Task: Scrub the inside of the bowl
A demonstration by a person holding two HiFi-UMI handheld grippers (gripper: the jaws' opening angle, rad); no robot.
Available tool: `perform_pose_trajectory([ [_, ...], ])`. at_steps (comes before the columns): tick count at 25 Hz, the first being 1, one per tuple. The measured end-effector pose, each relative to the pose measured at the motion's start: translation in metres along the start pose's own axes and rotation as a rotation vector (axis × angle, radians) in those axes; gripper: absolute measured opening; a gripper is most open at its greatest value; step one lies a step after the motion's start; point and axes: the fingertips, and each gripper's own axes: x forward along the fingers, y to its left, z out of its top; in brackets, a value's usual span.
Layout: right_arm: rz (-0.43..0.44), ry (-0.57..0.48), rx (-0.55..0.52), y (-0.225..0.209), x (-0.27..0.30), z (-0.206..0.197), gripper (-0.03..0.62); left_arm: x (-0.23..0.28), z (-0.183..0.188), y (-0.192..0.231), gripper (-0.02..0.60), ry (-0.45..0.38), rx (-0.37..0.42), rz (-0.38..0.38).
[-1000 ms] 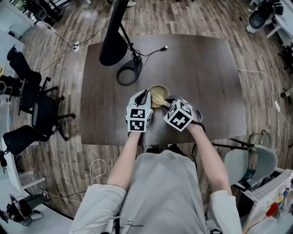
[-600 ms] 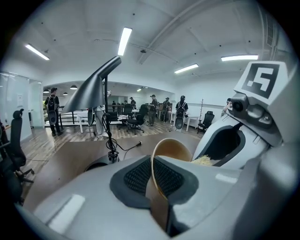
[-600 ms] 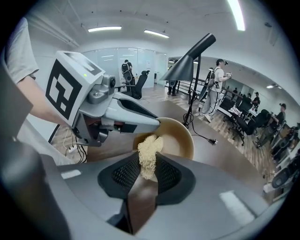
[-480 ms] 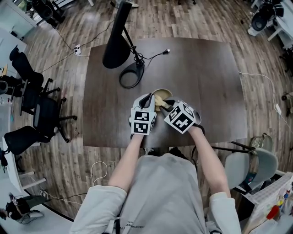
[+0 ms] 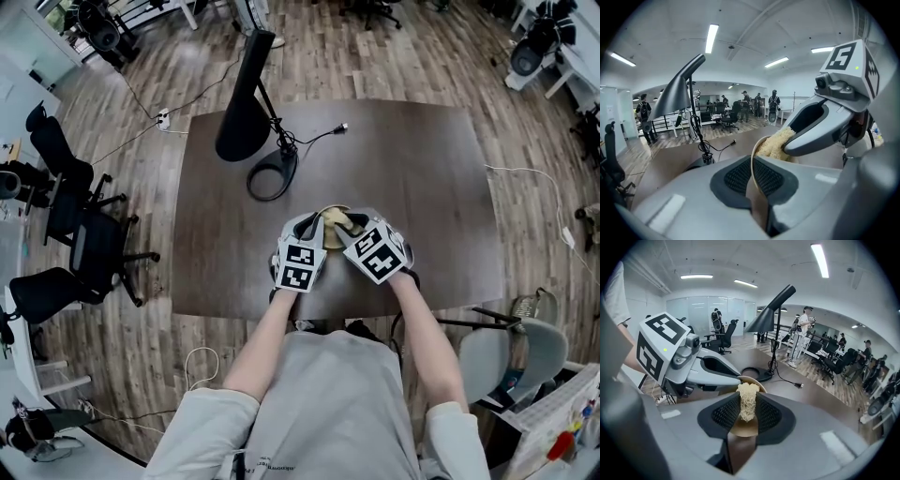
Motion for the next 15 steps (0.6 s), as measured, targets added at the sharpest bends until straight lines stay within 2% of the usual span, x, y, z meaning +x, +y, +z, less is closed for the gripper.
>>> perform_pose_trajectory([
  [8,-0.069,-0.023,0.032,-0.021,-0.011,-0.013,0.118,0.002,0.012,0.003,0.015,0.000,0.023,-0.006],
  [15,-0.071,-0.002,0.039,-0.024,-0.013,-0.025,0.118,0.000,0.023,0.011,0.015,-0.018,0.037,0.028],
])
